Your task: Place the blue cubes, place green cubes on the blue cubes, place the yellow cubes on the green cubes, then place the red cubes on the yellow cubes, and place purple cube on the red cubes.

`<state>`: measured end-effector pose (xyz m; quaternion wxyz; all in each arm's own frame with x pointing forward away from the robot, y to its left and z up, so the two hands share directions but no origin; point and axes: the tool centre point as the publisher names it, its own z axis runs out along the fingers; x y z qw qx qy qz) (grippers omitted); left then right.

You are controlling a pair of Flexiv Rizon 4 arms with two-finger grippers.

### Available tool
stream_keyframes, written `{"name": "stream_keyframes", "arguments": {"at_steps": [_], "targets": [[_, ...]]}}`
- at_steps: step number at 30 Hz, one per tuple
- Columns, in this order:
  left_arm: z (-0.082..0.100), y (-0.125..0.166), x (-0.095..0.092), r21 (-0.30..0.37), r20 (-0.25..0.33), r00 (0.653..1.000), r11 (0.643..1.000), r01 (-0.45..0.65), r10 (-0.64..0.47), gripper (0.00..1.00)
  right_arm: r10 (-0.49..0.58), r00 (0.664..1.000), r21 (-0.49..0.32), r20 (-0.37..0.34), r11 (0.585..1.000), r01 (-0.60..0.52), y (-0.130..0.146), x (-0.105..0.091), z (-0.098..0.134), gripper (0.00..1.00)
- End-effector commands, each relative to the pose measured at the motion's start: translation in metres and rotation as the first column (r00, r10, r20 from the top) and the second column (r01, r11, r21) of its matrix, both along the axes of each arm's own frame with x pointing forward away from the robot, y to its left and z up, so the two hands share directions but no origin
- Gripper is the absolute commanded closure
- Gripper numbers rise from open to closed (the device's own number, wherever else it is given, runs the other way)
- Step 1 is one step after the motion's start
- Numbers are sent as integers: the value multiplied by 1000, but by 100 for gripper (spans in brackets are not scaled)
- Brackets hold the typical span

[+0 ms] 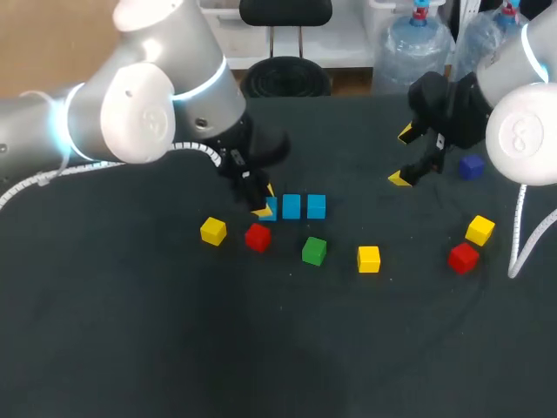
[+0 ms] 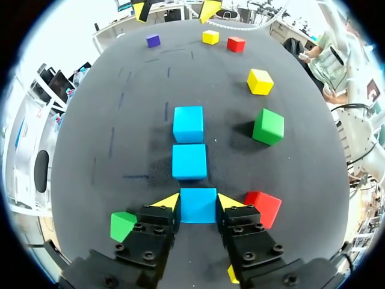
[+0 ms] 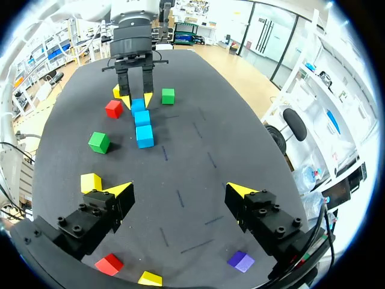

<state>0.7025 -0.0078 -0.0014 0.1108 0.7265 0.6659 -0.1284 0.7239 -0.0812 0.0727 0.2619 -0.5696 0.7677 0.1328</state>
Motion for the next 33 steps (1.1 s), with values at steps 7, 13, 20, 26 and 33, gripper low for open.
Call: {"name": "stream_keyframes", "arguments": {"at_steps": [7, 13, 20, 26, 33], "targets": [[-2, 2, 2, 2, -1, 1000, 1000, -4, 4, 100, 2, 1000, 3, -1, 1000, -2, 0, 1, -1, 0], [-3, 3, 2, 0, -3, 1000, 1000, -10, 10, 100, 2, 1000, 3, -1, 1000, -2, 0, 1, -1, 0], [-4, 2, 4, -1, -5, 1000, 1000, -14, 14, 100, 2, 1000, 3, -1, 1000, -2, 0, 1, -1, 0], [-4, 2, 4, -2, -5, 1000, 1000, -14, 14, 100, 2, 1000, 3, -1, 1000, -2, 0, 1, -1, 0], [-4, 2, 4, 3, -6, 1000, 1000, -15, 15, 100, 2, 1000, 3, -1, 1000, -2, 0, 1, -1, 0]]}}
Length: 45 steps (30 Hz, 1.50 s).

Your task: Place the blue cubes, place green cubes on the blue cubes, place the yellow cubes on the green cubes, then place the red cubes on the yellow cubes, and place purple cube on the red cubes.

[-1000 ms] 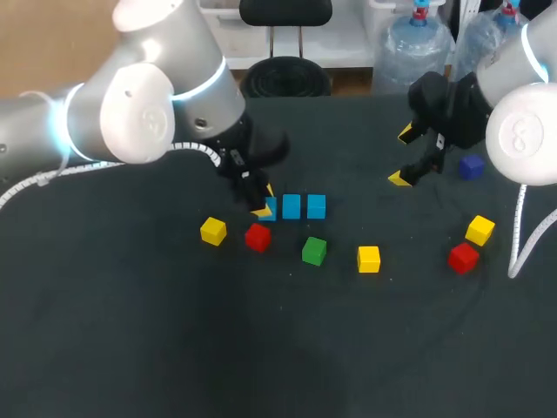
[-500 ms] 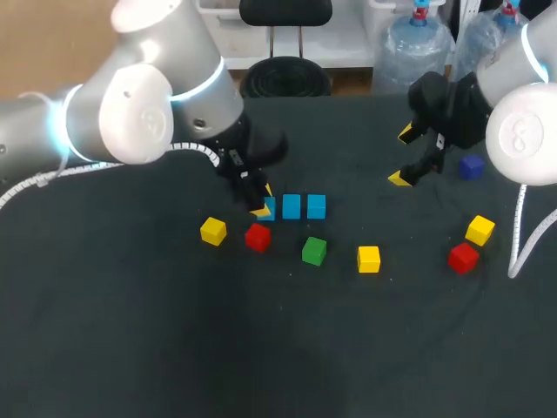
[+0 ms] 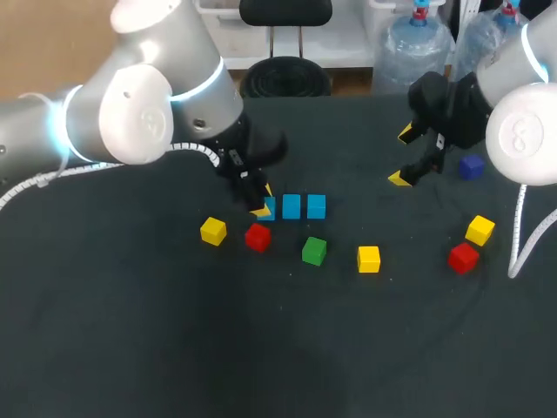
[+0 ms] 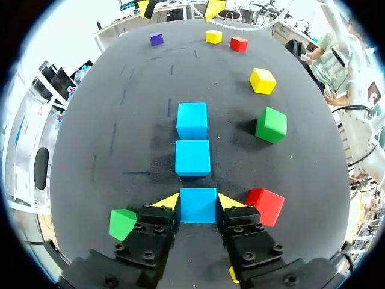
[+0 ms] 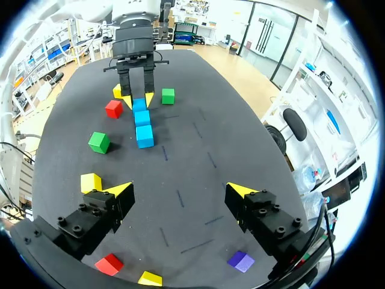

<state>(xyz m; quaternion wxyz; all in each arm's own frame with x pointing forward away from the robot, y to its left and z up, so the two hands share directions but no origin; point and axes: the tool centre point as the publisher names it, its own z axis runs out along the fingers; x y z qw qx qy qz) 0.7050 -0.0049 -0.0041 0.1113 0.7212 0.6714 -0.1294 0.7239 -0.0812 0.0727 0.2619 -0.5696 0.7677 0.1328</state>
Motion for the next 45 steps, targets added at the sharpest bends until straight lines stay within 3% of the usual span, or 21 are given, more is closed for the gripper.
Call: {"name": "stream_keyframes", "arguments": {"at_steps": [1, 21, 24, 25, 26, 28, 29, 45], "targets": [[-1, -1, 2, 5, -3, 1000, 1000, 0, 0, 100, 2, 1000, 3, -1, 1000, -2, 0, 1, -1, 0], [-1, -1, 2, 5, -3, 1000, 1000, 0, 0, 100, 2, 1000, 3, -1, 1000, -2, 0, 1, -1, 0], [-1, -1, 2, 5, -3, 1000, 1000, 0, 0, 73, 2, 1000, 3, -1, 1000, -2, 0, 1, -1, 0], [-1, -1, 2, 5, -3, 1000, 1000, 0, 0, 58, 2, 1000, 3, -1, 1000, -2, 0, 1, -1, 0], [-1, -1, 2, 5, -3, 1000, 1000, 0, 0, 50, 2, 1000, 3, -1, 1000, -2, 0, 1, -1, 0], [-1, -1, 2, 5, -3, 1000, 1000, 0, 0, 12, 2, 1000, 3, -1, 1000, -2, 0, 1, -1, 0], [-1, -1, 2, 5, -3, 1000, 1000, 0, 0, 0, 2, 1000, 3, -1, 1000, -2, 0, 1, -1, 0], [-1, -1, 2, 5, -3, 1000, 1000, 0, 0, 0, 2, 1000, 3, -1, 1000, -2, 0, 1, -1, 0]]}}
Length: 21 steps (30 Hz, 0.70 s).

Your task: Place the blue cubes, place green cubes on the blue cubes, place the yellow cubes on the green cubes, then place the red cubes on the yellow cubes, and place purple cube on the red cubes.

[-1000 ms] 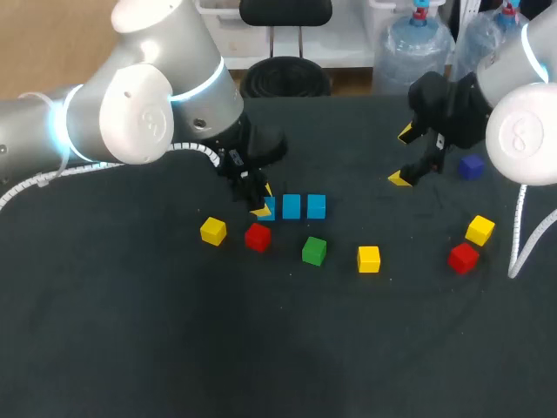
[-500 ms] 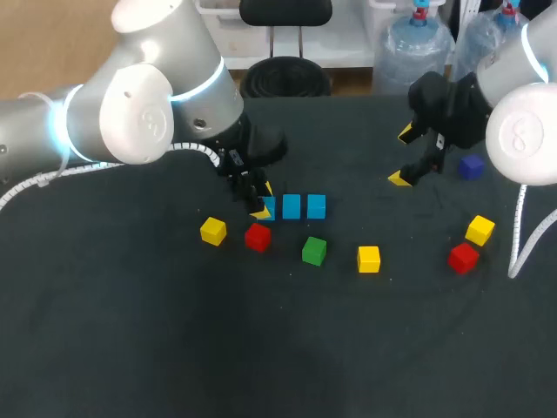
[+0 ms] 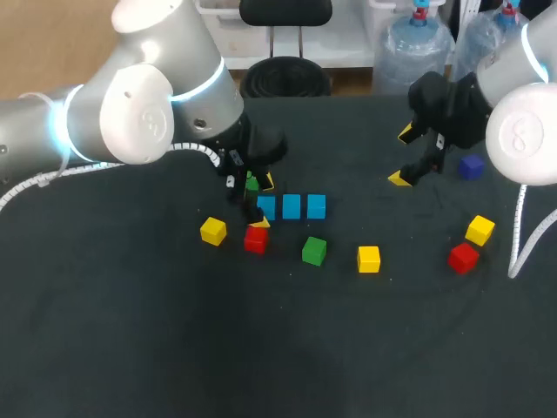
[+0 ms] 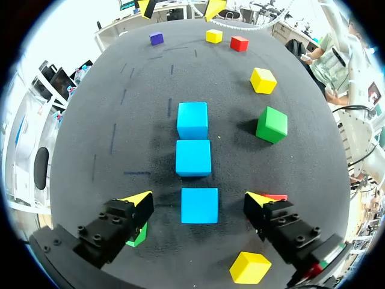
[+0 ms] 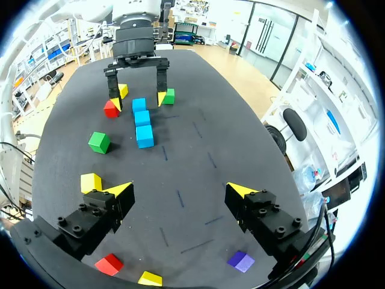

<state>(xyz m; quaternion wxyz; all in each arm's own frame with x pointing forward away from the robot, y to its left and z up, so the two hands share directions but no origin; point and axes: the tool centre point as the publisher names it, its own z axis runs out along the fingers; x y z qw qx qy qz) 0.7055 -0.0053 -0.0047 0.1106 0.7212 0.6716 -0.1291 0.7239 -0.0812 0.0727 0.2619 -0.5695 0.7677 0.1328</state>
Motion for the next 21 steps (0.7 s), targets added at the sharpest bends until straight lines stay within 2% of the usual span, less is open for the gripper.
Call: {"name": "stream_keyframes", "arguments": {"at_steps": [1, 11, 14, 21], "targets": [[0, -1, 2, 4, -2, 1000, 1000, 0, 0, 0, 2, 1000, 3, -1, 1000, -2, 0, 1, -1, 0], [0, -1, 2, 4, -2, 1000, 1000, 0, 0, 0, 2, 1000, 3, -1, 1000, -2, 0, 1, -1, 0], [1, -2, 3, 26, -1, 1000, 1000, -8, 8, 0, 2, 1000, 3, -1, 1000, -2, 0, 1, -1, 0], [15, -5, 3, 32, 16, 1000, 999, -18, 17, 0, 2, 1000, 3, -1, 1000, -2, 0, 1, -1, 0]]}}
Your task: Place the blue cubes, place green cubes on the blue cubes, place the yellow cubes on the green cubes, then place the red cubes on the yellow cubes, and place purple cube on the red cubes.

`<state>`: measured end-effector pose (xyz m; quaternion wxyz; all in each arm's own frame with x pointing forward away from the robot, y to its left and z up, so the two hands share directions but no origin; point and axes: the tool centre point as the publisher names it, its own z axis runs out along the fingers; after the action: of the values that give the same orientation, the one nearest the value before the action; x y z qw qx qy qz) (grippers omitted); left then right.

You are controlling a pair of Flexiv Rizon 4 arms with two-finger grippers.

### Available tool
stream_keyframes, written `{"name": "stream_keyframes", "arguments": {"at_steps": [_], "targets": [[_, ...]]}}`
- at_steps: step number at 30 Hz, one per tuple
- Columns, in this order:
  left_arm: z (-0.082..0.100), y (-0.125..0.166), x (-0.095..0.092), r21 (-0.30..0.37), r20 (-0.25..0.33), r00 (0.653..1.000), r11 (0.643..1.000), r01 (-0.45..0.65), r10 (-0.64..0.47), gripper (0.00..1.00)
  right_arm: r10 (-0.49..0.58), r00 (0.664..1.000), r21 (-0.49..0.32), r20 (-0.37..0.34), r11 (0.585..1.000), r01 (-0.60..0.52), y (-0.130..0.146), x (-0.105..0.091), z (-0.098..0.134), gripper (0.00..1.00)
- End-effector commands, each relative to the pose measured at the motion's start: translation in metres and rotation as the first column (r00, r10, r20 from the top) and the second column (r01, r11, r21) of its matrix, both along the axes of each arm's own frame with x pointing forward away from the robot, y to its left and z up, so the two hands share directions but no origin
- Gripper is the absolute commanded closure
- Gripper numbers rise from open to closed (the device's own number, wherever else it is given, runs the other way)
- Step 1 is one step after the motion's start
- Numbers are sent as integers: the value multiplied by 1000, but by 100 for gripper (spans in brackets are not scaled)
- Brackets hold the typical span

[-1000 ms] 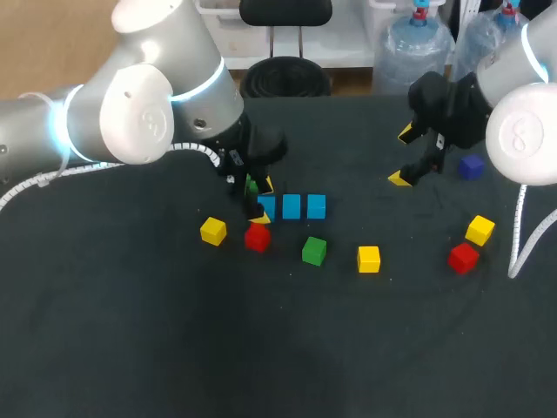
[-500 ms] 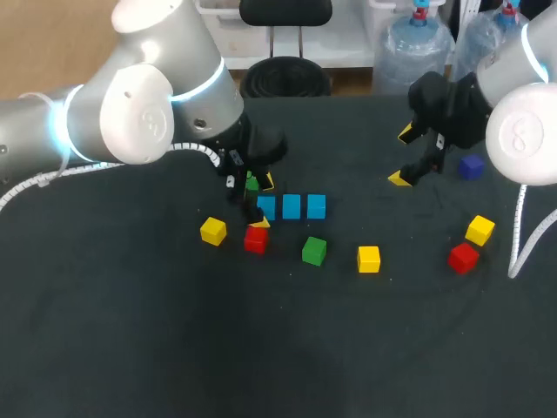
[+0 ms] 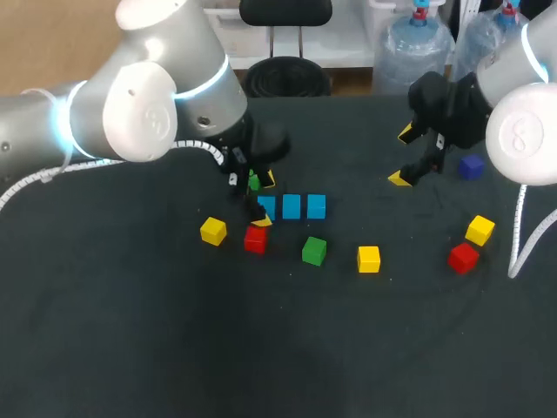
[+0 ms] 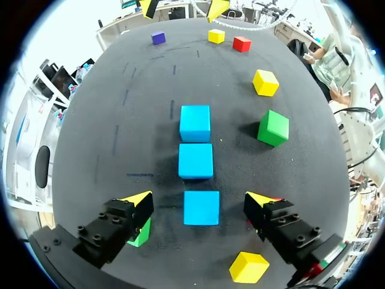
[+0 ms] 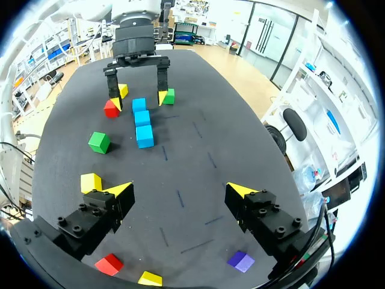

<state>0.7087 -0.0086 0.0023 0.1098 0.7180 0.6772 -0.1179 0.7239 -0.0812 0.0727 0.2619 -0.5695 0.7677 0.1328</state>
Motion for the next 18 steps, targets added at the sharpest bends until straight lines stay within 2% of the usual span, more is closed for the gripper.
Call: {"name": "stream_keyframes", "arguments": {"at_steps": [1, 9, 18], "targets": [[9, -2, 0, 16, 6, 1000, 1000, -3, 3, 0, 2, 1000, 3, -1, 1000, -2, 0, 1, -1, 0], [22, 0, -1, 20, 20, 999, 999, -26, 26, 0, 2, 1000, 3, -1, 1000, -2, 0, 1, -1, 0], [28, 5, -3, 26, 22, 997, 997, -76, 76, 0, 2, 1000, 3, -1, 1000, -2, 0, 1, -1, 0]]}}
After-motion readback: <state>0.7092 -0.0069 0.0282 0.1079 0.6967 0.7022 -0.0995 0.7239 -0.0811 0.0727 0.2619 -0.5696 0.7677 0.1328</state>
